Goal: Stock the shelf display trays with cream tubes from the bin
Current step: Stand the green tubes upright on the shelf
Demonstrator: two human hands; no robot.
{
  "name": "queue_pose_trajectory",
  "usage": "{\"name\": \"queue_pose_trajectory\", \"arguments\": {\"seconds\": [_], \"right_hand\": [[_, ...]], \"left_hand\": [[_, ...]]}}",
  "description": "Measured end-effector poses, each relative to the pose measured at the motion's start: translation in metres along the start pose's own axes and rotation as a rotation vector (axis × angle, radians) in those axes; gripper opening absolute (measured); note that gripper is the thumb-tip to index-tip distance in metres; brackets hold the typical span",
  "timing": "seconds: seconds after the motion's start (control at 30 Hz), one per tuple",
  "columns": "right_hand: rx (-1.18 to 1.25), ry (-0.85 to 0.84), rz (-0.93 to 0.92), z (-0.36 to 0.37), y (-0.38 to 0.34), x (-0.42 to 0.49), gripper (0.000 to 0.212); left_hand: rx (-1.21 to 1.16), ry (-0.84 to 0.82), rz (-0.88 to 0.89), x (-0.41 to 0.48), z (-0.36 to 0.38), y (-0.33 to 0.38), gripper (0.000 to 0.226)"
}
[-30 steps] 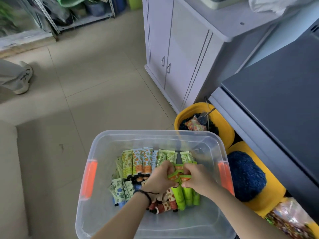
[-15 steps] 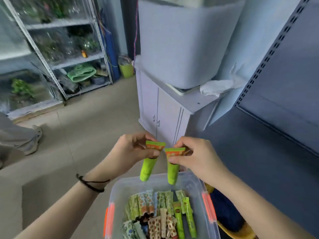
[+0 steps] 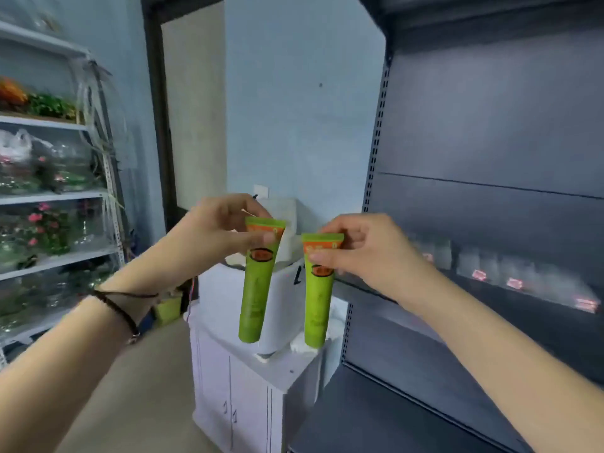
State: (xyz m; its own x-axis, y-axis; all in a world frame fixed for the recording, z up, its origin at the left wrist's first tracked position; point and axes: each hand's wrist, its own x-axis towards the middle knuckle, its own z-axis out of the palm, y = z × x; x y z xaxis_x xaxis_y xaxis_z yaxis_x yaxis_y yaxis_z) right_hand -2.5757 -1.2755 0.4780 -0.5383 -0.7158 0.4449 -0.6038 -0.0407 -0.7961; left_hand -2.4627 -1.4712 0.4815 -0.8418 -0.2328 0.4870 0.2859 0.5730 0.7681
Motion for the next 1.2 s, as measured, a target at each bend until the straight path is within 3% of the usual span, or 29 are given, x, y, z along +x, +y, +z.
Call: {"name": "queue_pose_trajectory", "arguments": {"seconds": [0.23, 0.43, 0.67, 0.87, 1.2], "right_hand": [[-0.137, 0.168, 0.0, -0.131, -0.098, -0.015, 0.011], [-0.252, 0.282, 0.102, -0.223, -0.103, -0.05, 0.012], [-0.28, 0.388, 0.246, -0.324, -0.05, -0.07, 0.016], [-0.372, 0.425, 0.305, -0.388, 0.023, -0.058, 0.018], [-0.46, 0.458, 0.308, -0.452, 0.118, -0.028, 0.009]], "left_hand": [[-0.148, -0.124, 0.138, 0.083, 0.039, 0.127, 0.019], [-0.149, -0.316, 0.148, 0.139, 0.131, 0.184, 0.017], [-0.23, -0.448, 0.126, 0.202, 0.264, 0.203, 0.015], [-0.304, -0.487, 0.087, 0.263, 0.361, 0.178, 0.011], [-0.319, -0.454, 0.053, 0.336, 0.461, 0.129, 0.021]]}}
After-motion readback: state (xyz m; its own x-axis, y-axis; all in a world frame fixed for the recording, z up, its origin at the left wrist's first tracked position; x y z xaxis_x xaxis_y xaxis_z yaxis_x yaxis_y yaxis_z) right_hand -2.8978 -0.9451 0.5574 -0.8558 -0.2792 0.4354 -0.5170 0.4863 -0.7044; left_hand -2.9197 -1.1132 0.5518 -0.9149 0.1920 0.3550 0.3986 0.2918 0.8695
